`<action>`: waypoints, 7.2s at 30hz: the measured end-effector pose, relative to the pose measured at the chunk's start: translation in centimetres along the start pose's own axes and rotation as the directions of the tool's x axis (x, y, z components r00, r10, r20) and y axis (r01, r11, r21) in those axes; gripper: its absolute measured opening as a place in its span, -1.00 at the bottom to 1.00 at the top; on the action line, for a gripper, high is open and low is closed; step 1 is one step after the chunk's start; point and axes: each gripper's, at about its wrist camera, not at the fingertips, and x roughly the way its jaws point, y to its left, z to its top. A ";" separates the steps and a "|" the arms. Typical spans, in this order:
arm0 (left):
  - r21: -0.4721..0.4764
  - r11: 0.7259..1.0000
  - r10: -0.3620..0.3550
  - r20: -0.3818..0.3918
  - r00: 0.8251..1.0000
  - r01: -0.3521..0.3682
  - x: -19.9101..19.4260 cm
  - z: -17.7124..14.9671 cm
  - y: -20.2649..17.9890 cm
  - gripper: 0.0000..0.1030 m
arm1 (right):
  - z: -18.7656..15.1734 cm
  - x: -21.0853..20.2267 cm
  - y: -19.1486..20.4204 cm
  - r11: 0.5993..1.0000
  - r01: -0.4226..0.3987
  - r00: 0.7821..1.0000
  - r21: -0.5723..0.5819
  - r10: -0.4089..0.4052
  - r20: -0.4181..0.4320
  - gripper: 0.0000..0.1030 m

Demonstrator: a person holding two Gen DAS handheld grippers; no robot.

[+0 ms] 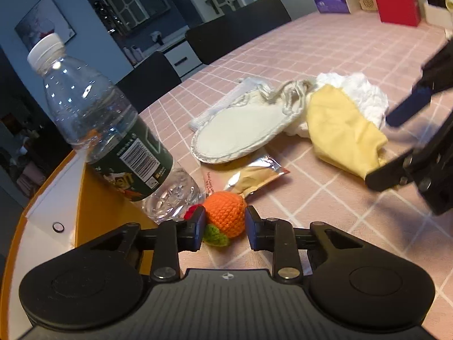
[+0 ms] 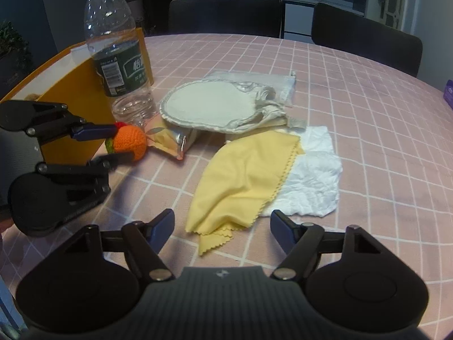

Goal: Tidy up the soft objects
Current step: 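Grasp the orange crocheted ball with the left gripper while the right gripper grasps the yellow cloth, then carry the orange ball and yellow cloth over the box and release both, then withdraw both open grippers from the box back to the table, then grasp the white tissue with the right gripper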

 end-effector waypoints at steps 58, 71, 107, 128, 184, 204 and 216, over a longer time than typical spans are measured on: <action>-0.027 0.991 -0.123 0.152 0.981 0.129 -5.4 -0.2 -1.0 -0.20 | 0.5 -1.1 -1.3 0.993 0.099 0.994 -0.060 -0.101 -0.035 -0.96; -0.122 0.961 -0.206 0.291 0.934 0.250 -11.0 0.7 3.3 -0.20 | 2.8 -10.0 1.4 0.998 -0.005 0.978 -0.059 0.018 0.207 -0.97; -0.306 0.924 -0.226 0.052 0.973 0.231 -9.7 -5.5 21.9 -0.20 | 13.6 -1.9 20.7 0.908 -0.306 0.950 -0.286 0.311 -0.027 -0.96; -0.352 0.888 -0.362 -0.135 0.922 0.296 -6.3 -7.2 21.4 -0.14 | 11.6 0.1 21.4 0.918 -0.303 0.947 -0.255 0.262 -0.183 -0.26; 0.057 0.985 -0.165 0.092 0.982 0.160 -0.1 5.8 0.2 0.27 | 3.6 0.1 -3.5 0.993 0.114 0.992 -0.036 -0.115 -0.046 0.81; 0.171 0.983 -0.072 0.018 0.997 0.067 4.5 6.2 -2.3 0.29 | 3.0 3.3 -4.6 0.999 0.034 0.995 0.009 -0.033 -0.092 -0.75; 0.247 0.969 -0.043 0.087 0.995 0.020 5.1 6.0 -3.7 -0.76 | 0.6 -0.7 -5.2 0.993 0.097 0.973 0.066 -0.081 -0.216 -0.75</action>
